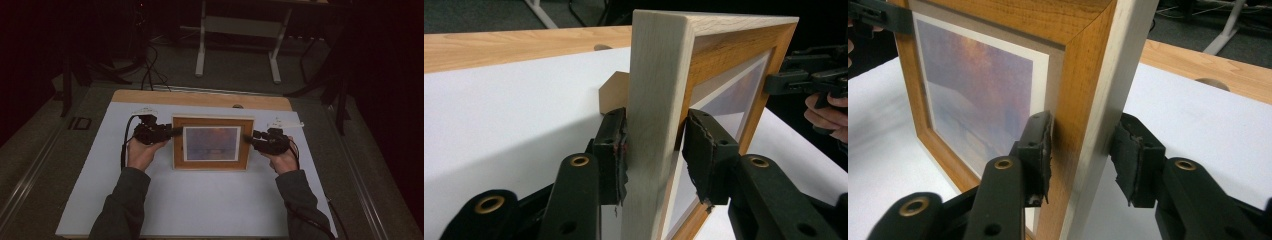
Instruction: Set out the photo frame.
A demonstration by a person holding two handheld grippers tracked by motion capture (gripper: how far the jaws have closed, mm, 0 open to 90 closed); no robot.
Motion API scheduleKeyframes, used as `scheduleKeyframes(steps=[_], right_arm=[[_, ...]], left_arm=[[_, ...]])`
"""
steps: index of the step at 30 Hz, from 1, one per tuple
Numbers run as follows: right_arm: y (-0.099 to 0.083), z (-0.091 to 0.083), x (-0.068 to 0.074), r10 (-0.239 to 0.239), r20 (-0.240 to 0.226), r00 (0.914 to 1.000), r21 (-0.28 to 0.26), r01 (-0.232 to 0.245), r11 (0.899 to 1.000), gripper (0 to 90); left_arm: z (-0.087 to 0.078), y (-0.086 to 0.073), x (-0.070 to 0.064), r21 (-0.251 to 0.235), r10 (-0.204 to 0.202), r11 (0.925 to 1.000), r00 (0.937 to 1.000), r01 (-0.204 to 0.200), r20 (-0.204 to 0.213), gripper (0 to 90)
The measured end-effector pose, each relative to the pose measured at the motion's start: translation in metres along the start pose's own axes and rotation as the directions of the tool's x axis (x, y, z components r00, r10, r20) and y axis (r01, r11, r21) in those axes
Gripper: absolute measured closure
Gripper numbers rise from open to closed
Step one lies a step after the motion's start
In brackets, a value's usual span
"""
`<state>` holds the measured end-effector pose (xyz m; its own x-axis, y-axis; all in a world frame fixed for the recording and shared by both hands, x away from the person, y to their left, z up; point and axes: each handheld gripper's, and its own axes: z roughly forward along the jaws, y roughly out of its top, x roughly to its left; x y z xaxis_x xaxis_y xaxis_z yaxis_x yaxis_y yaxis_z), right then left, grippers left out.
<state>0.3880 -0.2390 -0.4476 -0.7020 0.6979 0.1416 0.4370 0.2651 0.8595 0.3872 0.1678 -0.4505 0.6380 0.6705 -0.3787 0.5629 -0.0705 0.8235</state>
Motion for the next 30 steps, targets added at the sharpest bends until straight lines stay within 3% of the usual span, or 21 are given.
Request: scheduleKeyframes(steps=[6,15,19,30], right_arm=[[-0.001,-0.001,0.001,-0.009,-0.007,0.9999,0.005,0.009,1.0,54.6],[-0.001,-0.008,-0.001,-0.01,-0.004,0.9999,-0.004,0.01,1.0,52.1],[-0.002,-0.013,-0.002,-0.015,-0.001,0.9999,-0.005,0.015,1.0,51.4],[-0.003,-0.021,-0.004,-0.008,0.002,1.0,-0.019,0.008,1.0,51.4]], left_arm=[[0.0,-0.001,0.0,-0.006,-0.011,0.9999,0.9999,0.011,-0.011,53.9],[-0.008,-0.002,-0.001,-0.027,-0.005,0.9996,1.0,0.005,-0.009,53.1],[-0.019,-0.005,-0.005,-0.053,0.034,0.9979,0.998,-0.037,-0.053,53.0],[-0.041,-0.005,-0.011,-0.096,0.058,0.9932,0.9957,-0.065,-0.072,53.2]])
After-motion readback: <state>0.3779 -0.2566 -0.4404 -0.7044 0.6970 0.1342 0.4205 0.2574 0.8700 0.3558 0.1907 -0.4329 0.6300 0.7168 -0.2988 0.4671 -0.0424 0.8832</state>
